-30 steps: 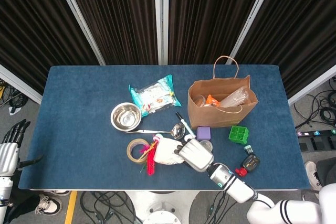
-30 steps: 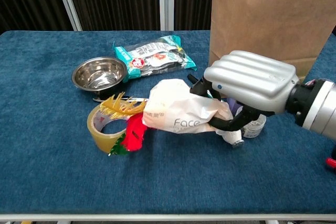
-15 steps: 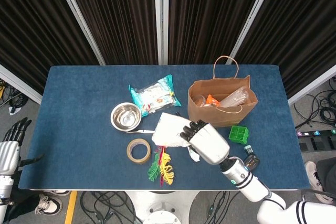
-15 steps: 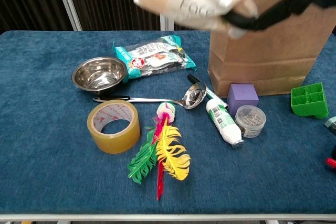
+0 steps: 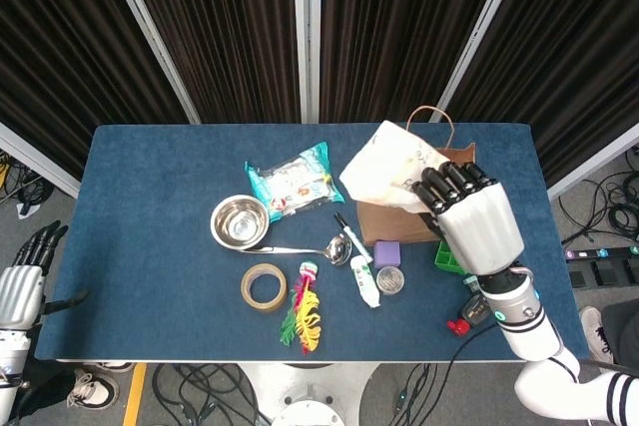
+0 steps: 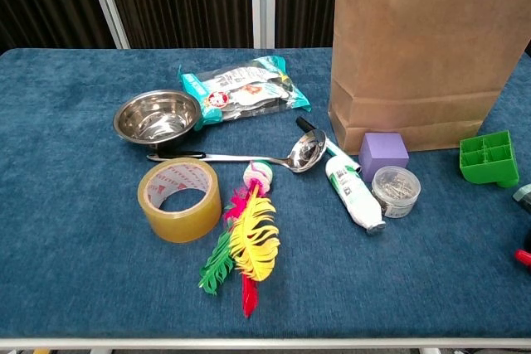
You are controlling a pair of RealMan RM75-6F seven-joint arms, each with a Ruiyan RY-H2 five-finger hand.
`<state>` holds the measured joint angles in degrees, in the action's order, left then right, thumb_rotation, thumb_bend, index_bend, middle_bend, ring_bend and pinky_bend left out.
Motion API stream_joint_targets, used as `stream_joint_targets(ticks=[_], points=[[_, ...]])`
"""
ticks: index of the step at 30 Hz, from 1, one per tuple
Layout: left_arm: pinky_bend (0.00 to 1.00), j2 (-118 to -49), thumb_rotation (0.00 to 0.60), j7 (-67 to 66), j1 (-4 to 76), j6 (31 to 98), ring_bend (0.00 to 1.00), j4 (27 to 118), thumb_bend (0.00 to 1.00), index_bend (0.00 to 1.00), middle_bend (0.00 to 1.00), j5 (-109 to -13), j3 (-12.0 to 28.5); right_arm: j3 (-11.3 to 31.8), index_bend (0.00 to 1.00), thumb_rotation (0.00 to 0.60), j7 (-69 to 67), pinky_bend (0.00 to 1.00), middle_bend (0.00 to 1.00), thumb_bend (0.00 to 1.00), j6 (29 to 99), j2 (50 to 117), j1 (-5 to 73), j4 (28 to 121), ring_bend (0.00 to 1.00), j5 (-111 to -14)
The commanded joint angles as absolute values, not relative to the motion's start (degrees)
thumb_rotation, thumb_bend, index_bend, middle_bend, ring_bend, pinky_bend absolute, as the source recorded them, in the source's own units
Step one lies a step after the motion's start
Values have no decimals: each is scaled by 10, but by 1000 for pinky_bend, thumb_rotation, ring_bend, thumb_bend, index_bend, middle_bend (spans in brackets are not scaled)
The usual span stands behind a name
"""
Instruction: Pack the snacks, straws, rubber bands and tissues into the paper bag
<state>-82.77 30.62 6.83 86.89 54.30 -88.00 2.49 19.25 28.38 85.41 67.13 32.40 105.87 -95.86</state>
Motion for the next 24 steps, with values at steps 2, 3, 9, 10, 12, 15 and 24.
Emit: stream_joint_targets(ticks=[2,3,9,10,12,15,24], points=[[143,-828,600,304,70,867,12,544,44,100,143,-882,23,187,753,600,244,665,576,411,841,656,309,1026,520,-923],[143,-828,600,303,70,866,12,544,44,100,143,-882,22,185,753,600,230,665,576,411,832,651,307,1019,520,-912],[144,-824,600,292,73,859,12,550,44,99,143,-882,20,186,755,600,182,665,571,410,797,645,320,963,519,-887],[144,-824,600,290,73,859,12,551,44,99,143,-882,20,185,755,600,179,665,570,411,790,646,323,954,519,-885],[144,-825,600,286,74,856,12,553,44,99,143,-881,20,182,754,600,171,664,567,411,776,649,330,934,519,-883],[144,-828,600,277,77,849,12,554,44,100,143,-880,18,178,754,600,166,661,564,411,763,658,338,910,519,-879],[143,-828,600,265,88,839,12,560,44,99,143,-879,22,159,752,600,140,656,559,395,738,683,360,848,520,-890]])
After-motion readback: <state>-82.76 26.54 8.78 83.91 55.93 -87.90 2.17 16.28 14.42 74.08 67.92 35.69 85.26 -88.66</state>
